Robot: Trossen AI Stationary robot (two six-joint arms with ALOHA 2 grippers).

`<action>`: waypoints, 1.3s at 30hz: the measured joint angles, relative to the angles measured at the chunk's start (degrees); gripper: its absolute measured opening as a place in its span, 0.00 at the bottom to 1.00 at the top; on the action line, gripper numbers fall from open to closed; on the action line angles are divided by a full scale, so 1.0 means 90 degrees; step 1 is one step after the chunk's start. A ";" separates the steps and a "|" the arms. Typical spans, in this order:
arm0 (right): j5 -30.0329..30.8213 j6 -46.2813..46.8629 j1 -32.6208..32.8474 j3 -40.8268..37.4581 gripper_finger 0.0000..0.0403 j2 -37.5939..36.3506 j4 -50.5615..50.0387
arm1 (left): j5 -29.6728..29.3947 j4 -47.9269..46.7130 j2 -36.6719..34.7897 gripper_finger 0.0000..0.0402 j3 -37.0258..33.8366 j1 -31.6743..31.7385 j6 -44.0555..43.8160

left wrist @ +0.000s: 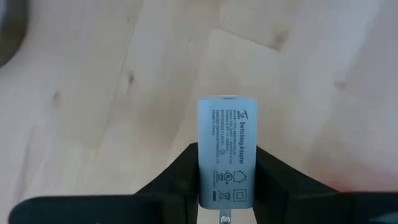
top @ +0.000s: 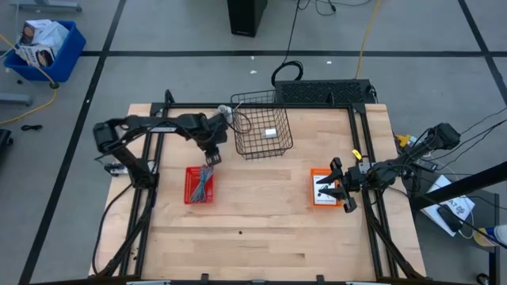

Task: Pick and place items into bin
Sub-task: Put the white charger adapter into the black wire basket

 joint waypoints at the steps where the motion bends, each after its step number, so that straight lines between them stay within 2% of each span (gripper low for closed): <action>1: 0.0000 0.0000 0.0000 -0.0002 0.31 0.0000 0.0002 | 0.0001 -0.0116 -0.0160 0.26 0.0029 0.0000 -0.0054; 5: 0.0000 0.0000 0.0000 -0.0001 0.31 0.0000 0.0002 | -0.0001 -0.0090 -0.0869 0.29 0.0195 0.0000 -0.0320; 9: 0.0000 0.0000 0.0000 -0.0001 0.31 0.0000 0.0002 | -0.0040 -0.0025 -0.1380 0.28 0.0561 0.0000 -0.0644; 15: 0.0000 0.0000 0.0000 -0.0001 0.31 0.0000 0.0002 | 0.0023 0.0054 -0.1317 0.26 0.1440 -0.0026 -0.0872; 21: 0.0000 -0.0017 0.0000 -0.0002 0.31 0.0000 0.0002 | 0.0210 0.0046 -0.0568 0.28 0.2670 -0.0063 -0.0809; 26: 0.0000 -0.0017 0.0000 -0.0002 0.31 0.0000 0.0000 | 0.0402 -0.0103 0.0482 0.26 0.3874 -0.0058 -0.0691; 32: 0.0000 -0.0017 0.0000 0.0000 0.31 0.0000 0.0002 | 0.0566 -0.0824 0.1928 0.29 0.5535 0.0066 -0.0484; 39: 0.0000 -0.0019 0.0000 -0.0002 0.31 0.0000 0.0002 | 0.0708 -0.1785 0.3348 0.27 0.6942 0.0235 -0.0247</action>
